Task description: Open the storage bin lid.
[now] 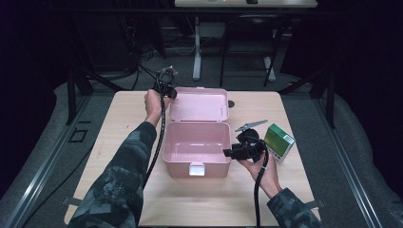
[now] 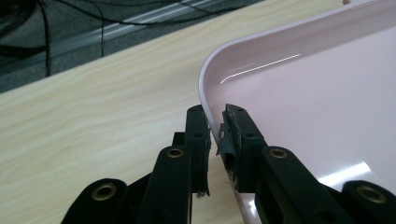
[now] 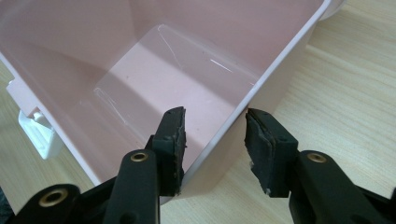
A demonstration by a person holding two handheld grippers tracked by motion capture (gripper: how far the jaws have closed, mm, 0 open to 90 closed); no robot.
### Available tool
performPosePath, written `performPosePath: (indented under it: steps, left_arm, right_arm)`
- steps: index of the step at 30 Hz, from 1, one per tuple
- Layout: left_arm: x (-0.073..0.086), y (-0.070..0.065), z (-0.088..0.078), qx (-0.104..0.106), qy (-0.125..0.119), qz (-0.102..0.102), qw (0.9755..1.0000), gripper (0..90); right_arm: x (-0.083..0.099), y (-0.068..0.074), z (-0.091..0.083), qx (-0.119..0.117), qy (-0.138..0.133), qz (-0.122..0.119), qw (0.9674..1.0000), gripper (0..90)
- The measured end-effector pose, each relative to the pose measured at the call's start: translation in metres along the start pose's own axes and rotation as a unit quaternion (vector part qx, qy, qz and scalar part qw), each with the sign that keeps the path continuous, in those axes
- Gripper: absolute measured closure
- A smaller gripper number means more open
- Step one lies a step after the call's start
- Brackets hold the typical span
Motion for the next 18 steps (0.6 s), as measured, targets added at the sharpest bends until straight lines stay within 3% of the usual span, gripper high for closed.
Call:
performPosePath:
  steps: [8, 11, 13, 18]
  left_arm:
    - [0.0044, -0.0008, 0.0085, 0.001, 0.017, -0.004, 0.9998, 78.8]
    - [0.0056, -0.0012, 0.0093, -0.003, 0.018, 0.007, 0.9998, 76.8]
    - [0.0063, -0.0008, 0.0088, 0.002, 0.017, 0.003, 0.9998, 72.2]
    - [0.0045, 0.0011, 0.0005, 0.005, 0.012, 0.007, 0.9999, 47.1]
  right_arm:
    - [0.0004, 0.0003, 0.0, 0.004, 0.003, 0.003, 1.0, 58.0]
    - [0.0002, 0.0003, 0.0003, 0.006, 0.002, 0.004, 1.0, 58.1]
    - [0.0003, 0.0007, 0.0005, 0.008, 0.003, 0.006, 0.9999, 58.0]
    - [0.0006, 0.0002, 0.0014, 0.009, 0.005, 0.006, 0.9999, 57.6]
Point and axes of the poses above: each handheld gripper's, and its own axes: z roughly forward along the jaws, x roughly out of its underside, y roughly to its left, the point moved 7 cm from there along z, roughly forward along the jaws, and after that the axes turned 5 degrees about z, right-handed, at the moved point
